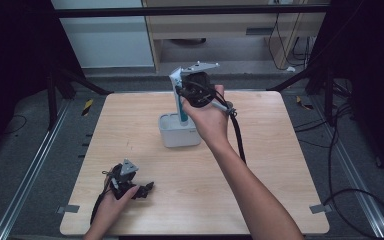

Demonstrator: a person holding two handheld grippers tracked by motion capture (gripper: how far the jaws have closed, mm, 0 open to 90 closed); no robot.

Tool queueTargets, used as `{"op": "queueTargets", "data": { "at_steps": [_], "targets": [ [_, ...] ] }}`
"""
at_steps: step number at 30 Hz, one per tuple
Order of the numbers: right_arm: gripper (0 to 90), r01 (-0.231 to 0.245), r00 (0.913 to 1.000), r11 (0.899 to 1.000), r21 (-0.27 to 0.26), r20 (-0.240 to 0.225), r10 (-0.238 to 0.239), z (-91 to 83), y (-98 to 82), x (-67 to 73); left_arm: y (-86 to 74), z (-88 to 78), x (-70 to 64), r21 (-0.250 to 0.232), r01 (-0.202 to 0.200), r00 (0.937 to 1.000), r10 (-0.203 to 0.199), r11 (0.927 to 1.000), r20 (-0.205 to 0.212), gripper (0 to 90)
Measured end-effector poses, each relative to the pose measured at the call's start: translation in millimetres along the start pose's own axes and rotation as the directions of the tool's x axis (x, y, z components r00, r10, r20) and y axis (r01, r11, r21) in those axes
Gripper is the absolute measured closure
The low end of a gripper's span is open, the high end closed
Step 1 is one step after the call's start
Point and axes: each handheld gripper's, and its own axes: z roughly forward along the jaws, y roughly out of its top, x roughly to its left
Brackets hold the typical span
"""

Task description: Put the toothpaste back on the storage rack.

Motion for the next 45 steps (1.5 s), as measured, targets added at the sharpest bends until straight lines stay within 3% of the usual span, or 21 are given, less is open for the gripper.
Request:
{"op": "queueTargets", "data": {
  "at_steps": [13, 45],
  "targets": [
    [81.1, -0.004, 0.9997, 0.999, -0.038, 0.023, 0.005, 12.6, -0.3, -7.4, 0.0, 0.0, 0.0, 0.0, 0.0, 1.0, 0.0, 1.0, 0.0, 0.0],
    [81.1, 0.004, 0.996, 0.992, -0.124, 0.089, 0.007, 27.2, -14.7, 13.0, 0.0, 0.0, 0.0, 0.0, -0.001, 1.0, 0.001, 1.0, 0.0, 0.0]
  ]
}}
